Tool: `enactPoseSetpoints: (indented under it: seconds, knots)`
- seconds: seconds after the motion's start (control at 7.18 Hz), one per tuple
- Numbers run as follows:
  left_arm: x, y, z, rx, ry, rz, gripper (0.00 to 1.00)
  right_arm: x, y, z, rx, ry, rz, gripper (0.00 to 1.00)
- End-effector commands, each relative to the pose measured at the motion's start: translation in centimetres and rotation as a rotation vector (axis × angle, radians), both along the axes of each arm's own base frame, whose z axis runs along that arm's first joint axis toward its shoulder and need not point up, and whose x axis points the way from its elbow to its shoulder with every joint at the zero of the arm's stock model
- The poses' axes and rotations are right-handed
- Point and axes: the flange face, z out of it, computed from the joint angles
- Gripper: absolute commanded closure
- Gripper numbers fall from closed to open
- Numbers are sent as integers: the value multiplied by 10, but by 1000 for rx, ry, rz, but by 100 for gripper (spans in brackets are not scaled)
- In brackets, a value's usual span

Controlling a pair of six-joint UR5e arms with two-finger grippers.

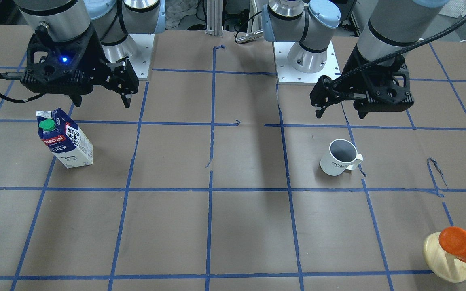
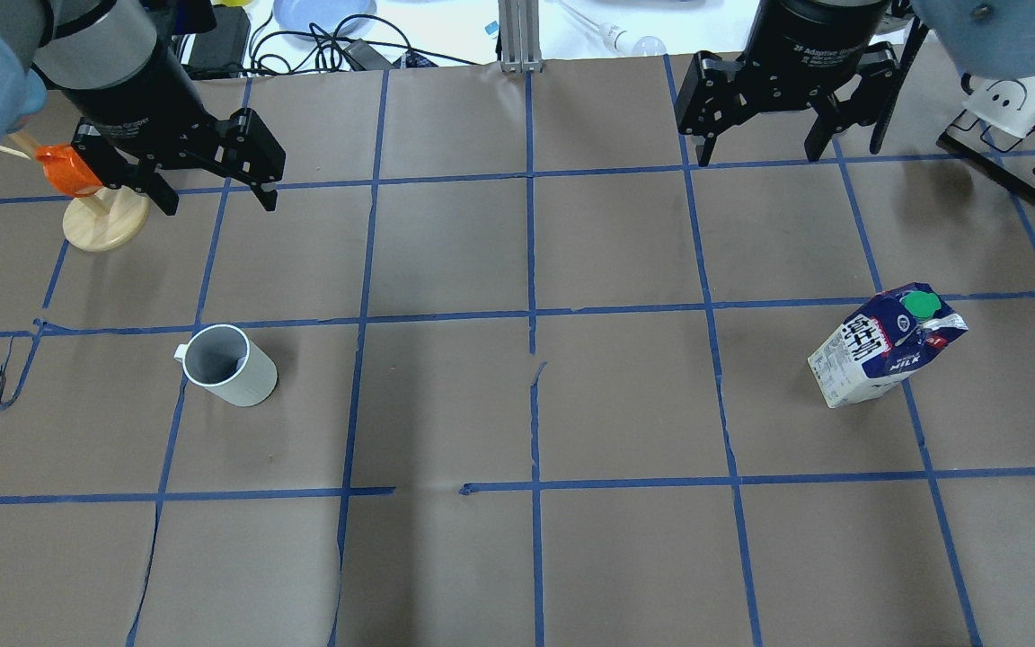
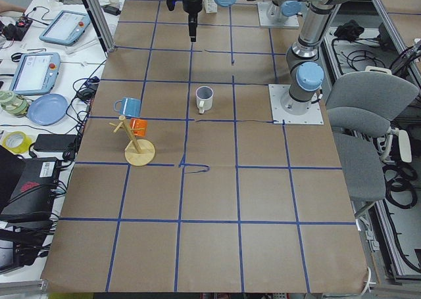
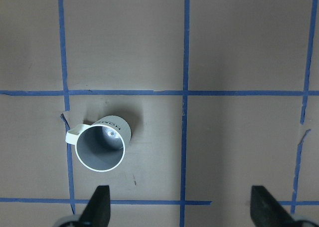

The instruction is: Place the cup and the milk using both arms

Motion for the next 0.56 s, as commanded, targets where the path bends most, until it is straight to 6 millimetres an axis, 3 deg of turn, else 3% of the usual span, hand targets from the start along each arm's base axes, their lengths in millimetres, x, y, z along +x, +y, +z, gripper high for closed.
enactPoseSetpoints:
  seconds: [0.0,0.42]
  knots:
    - [0,0,0,1,0,1,0,1,1,-1,3,-1,1,0]
    - [1,0,0,0,-11,1,0,-1,0,-2,8,0,-2,0]
